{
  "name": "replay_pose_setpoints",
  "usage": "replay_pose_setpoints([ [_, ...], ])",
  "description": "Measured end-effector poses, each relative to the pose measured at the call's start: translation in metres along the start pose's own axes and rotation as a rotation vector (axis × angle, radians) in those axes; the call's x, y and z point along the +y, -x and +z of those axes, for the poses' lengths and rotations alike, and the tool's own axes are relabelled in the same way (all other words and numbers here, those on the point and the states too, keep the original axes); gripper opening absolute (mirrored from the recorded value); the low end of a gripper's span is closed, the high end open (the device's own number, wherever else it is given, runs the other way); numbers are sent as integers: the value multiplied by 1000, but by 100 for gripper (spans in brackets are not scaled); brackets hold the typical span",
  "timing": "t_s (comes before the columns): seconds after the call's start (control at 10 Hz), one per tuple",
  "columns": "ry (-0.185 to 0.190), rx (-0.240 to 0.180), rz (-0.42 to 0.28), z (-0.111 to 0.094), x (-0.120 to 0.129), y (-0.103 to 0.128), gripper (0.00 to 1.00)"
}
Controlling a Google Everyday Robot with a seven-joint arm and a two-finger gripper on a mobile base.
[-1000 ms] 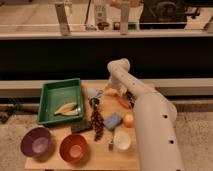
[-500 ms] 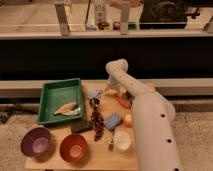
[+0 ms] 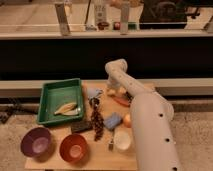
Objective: Place pepper in tray
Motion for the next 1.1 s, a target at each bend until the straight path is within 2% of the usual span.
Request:
replay_pose_setpoints([
  [0.4,21,-14,-19,0,3,2,75],
  [0.5,27,-36,-44,-1,3,5,79],
  [0.8,30,-108,-151,-8,9,19,80],
  [1.1,29,-114,-202,-10,9,24,80],
])
